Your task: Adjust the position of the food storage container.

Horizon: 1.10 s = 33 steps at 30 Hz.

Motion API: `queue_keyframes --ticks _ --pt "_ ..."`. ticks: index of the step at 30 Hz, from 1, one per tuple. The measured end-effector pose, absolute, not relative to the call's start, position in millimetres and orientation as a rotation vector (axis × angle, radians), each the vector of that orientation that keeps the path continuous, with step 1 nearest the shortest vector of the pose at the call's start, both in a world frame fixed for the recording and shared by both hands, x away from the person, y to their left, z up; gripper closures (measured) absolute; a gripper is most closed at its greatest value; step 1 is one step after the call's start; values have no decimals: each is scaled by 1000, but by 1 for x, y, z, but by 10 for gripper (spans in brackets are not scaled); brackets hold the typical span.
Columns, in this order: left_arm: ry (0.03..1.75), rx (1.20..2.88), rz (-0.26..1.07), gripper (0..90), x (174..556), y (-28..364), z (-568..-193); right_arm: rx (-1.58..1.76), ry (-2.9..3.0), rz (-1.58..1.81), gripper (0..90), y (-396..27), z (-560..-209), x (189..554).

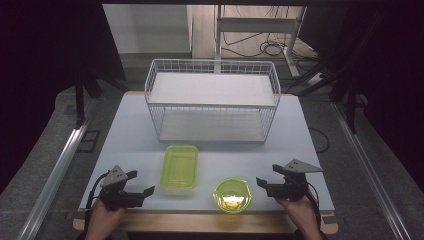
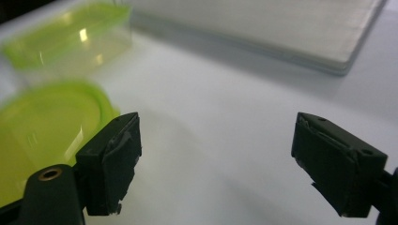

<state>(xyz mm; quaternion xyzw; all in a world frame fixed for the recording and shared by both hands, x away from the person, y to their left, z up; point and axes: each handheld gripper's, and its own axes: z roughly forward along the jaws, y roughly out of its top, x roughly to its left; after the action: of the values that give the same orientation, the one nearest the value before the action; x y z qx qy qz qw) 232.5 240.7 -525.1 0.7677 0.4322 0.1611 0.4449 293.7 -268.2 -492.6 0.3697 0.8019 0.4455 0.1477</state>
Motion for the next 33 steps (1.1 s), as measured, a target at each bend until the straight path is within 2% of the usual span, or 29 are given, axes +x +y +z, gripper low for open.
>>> queue_keyframes --ticks 5,16,20,27,33 --pt "1043 1904 475 69 230 236 -526 1087 2356 1266 195 -264 -496 296" --pt "991 1907 529 51 230 234 -528 1090 2392 1224 222 -260 -499 296" --pt "989 1906 523 50 230 236 -529 1093 2397 1222 256 -259 -498 295" --pt "996 1907 522 50 231 237 -530 1069 2391 1215 391 -257 -492 292" --pt "997 1924 539 22 231 235 -531 1015 2404 1231 666 -251 -480 283"
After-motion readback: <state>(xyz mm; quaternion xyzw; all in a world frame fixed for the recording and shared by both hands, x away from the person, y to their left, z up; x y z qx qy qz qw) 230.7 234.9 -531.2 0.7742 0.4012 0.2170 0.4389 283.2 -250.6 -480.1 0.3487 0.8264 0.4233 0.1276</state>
